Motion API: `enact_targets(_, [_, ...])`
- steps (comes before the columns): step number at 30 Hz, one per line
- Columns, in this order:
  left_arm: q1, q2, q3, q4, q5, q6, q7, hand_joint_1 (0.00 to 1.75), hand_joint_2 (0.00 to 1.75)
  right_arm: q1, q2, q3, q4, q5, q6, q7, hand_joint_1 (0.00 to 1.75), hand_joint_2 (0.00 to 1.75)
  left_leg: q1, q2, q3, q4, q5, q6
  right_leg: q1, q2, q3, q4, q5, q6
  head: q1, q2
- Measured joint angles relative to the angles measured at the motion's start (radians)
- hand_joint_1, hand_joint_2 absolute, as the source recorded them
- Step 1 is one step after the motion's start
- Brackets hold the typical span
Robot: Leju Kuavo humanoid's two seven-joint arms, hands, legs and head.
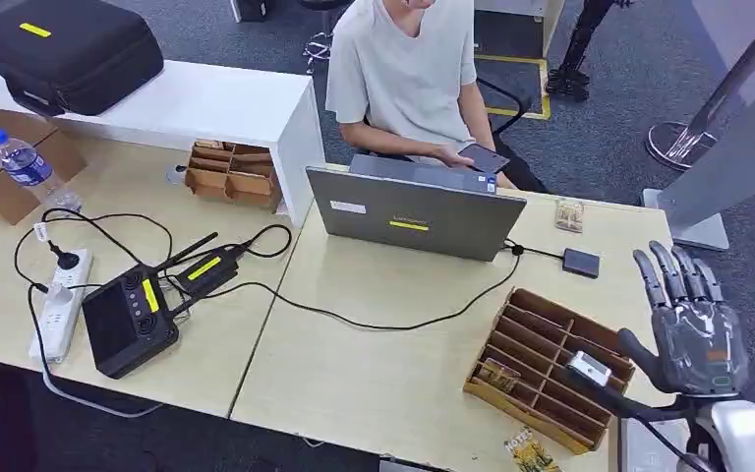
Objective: Pass the card to the sensor for recognition and then transmit it.
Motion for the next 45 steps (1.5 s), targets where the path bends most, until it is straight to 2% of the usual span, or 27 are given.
enact_targets(9, [0.0,0.0,0.0,0.0,0.0,0.003,0.0,0.0,1.75,0.025,0.0,-0.032,-0.018,-0.008,-0.003,-0.01,0.0,1.75,0.0,0.0,0.0,0.0,0.0,0.0,0.0,0.0,0.0,0.0,0.0,0.0,0.0,0.0])
enact_targets(32, [0.0,0.0,0.0,0.0,0.0,0.005,0.0,0.0,1.75,0.042,0.0,-0.039,-0.019,-0.009,0.002,-0.025,0.0,1.75,0.0,0.0,0.0,0.0,0.0,0.0,0.0,0.0,0.0,0.0,0.0,0.0,0.0,0.0])
enact_targets(40, [0.0,0.0,0.0,0.0,0.001,0.004,0.0,0.0,1.75,0.081,0.009,-0.038,-0.004,0.001,0.021,-0.033,0.0,1.75,0.0,0.0,0.0,0.0,0.0,0.0,0.0,0.0,0.0,0.0,0.0,0.0,0.0,0.0])
enact_targets(45, [0.002,0.0,0.0,0.0,0.013,0.006,0.0,0.0,1.75,0.143,0.01,-0.048,-0.013,0.001,0.014,-0.024,0.0,1.75,0.0,-0.001,0.0,0.0,0.0,0.0,0.0,-0.001,0.0,0.0,0.0,0.0,0.0,0.0])
